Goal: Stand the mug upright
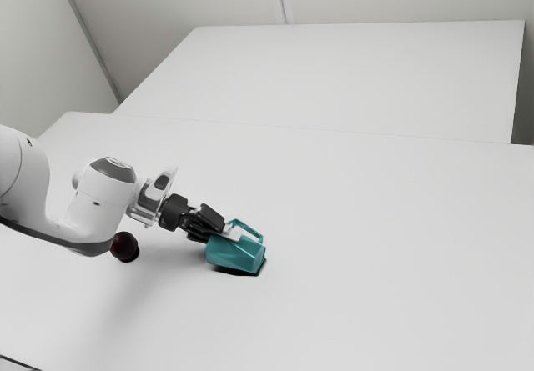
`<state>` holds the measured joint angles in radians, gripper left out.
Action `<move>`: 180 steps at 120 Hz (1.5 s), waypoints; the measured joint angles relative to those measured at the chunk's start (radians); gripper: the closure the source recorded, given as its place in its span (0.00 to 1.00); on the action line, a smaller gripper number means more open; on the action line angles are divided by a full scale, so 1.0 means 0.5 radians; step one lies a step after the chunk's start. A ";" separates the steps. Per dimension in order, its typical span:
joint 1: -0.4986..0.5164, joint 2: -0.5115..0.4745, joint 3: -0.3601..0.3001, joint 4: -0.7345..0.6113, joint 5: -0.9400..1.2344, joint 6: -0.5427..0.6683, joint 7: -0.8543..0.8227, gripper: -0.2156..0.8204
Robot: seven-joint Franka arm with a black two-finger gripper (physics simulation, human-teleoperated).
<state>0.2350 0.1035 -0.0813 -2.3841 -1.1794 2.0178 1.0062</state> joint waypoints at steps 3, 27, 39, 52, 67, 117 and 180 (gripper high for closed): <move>0.000 -0.001 0.000 0.000 0.000 0.000 -0.003 0.82; -0.003 -0.016 -0.001 0.004 0.005 -0.004 -0.030 0.90; -0.002 -0.059 -0.001 0.007 0.003 -0.014 -0.043 0.93; 0.003 -0.123 -0.004 0.010 0.003 -0.032 -0.061 0.94; 0.005 -0.170 -0.017 0.076 0.038 -0.053 -0.098 0.95; -0.046 -0.155 -0.047 0.716 1.513 -0.099 -0.691 0.96; -0.002 0.367 -0.045 0.889 2.514 0.366 -1.621 0.96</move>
<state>0.2342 0.2869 -0.1037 -1.9398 0.0778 2.2011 0.1958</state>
